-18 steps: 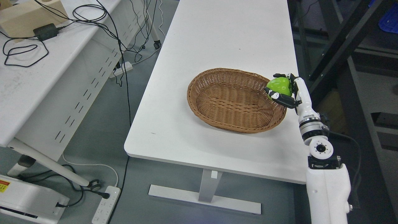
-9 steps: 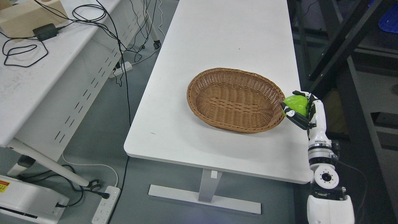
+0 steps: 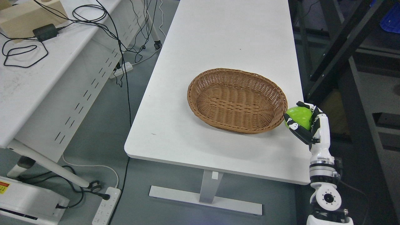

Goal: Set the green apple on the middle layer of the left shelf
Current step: 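Hold the apple in the right hand while driving to the black shelf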

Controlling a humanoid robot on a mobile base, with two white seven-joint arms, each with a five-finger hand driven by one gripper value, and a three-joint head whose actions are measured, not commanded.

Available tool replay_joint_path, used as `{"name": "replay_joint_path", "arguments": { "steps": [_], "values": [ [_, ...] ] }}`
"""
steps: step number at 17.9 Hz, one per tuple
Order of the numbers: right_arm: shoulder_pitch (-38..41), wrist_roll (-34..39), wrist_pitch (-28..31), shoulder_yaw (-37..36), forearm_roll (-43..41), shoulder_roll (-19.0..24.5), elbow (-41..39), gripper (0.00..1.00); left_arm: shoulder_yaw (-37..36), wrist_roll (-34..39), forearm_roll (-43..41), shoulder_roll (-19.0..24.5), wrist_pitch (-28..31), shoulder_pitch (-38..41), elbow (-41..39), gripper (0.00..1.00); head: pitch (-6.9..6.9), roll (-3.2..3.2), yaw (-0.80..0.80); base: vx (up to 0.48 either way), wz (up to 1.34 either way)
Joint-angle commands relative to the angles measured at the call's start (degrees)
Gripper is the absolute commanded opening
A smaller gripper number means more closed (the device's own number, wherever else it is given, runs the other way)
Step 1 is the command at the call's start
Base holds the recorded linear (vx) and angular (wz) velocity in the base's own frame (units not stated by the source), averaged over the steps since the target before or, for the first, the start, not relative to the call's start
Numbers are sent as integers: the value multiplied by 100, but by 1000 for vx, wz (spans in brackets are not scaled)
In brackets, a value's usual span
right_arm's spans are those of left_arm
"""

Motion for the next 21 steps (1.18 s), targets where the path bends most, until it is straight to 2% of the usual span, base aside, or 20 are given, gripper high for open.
{"name": "replay_joint_path", "arguments": {
  "steps": [1, 11, 21],
  "values": [
    [163, 2, -357, -85, -278, 41, -475, 0, 0, -5, -2, 100, -4, -123, 0, 100, 0, 0, 0, 0, 0],
    [208, 10, -385, -41, -278, 41, -458, 0, 0, -5, -2, 100, -4, -123, 0, 100, 0, 0, 0, -40, 1],
    [58, 19, -271, 20, -278, 41, -467, 0, 0, -5, 7, 100, -4, -123, 0, 100, 0, 0, 0, -123, -28]
  ]
}}
